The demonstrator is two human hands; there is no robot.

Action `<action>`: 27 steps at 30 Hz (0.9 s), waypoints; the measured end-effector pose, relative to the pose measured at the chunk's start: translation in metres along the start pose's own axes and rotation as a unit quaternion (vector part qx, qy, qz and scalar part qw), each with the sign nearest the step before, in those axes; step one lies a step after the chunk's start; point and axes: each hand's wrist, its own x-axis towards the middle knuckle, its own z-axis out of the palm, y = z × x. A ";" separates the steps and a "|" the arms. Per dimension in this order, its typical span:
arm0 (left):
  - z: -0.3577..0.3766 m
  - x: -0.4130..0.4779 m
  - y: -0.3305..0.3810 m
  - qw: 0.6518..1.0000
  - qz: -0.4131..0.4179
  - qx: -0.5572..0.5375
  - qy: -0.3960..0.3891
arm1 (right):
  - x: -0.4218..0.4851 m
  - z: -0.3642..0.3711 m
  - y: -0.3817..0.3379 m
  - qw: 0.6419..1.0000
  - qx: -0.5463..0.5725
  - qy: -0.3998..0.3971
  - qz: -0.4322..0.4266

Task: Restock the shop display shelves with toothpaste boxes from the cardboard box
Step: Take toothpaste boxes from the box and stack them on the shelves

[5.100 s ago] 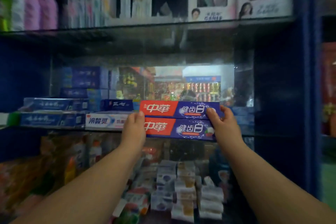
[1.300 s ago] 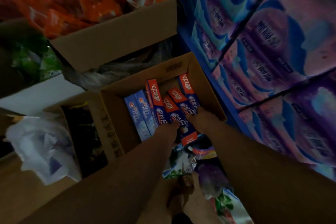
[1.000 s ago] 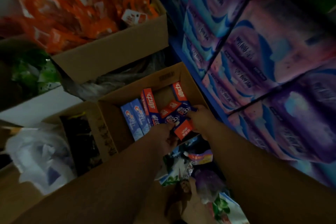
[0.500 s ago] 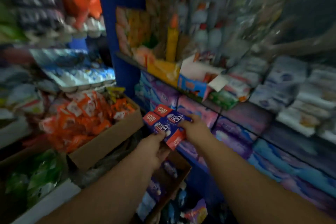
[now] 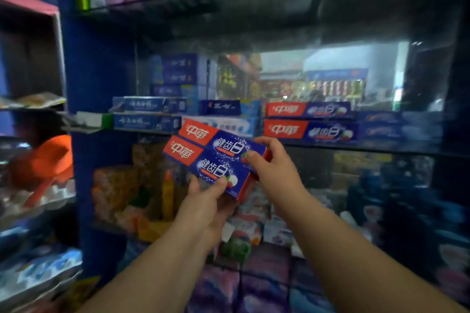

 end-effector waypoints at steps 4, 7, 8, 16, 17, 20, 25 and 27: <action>0.066 0.013 0.003 0.998 0.007 -0.034 -0.046 | 0.018 -0.051 -0.032 0.997 -0.002 0.060 -0.043; 0.114 0.025 -0.006 0.996 -0.014 -0.056 -0.066 | 0.037 -0.091 -0.047 0.994 0.018 0.091 -0.053; 0.128 0.029 -0.009 0.996 -0.022 -0.067 -0.062 | 0.044 -0.102 -0.050 0.993 0.014 0.102 -0.050; 0.179 0.056 -0.043 0.990 -0.062 -0.125 -0.016 | 0.113 -0.169 -0.044 0.992 -0.082 0.099 -0.016; 0.182 0.057 -0.043 0.991 -0.061 -0.122 -0.013 | 0.122 -0.174 -0.040 0.992 -0.088 0.093 -0.005; 0.187 0.061 -0.045 0.991 -0.061 -0.122 -0.006 | 0.141 -0.188 -0.026 0.991 -0.105 0.074 0.029; 0.192 0.064 -0.055 0.992 -0.068 -0.105 0.005 | 0.150 -0.192 -0.009 0.986 -0.142 0.056 0.064; 0.195 0.063 -0.060 0.992 -0.070 -0.107 0.015 | 0.149 -0.190 -0.006 0.967 -0.230 0.111 0.023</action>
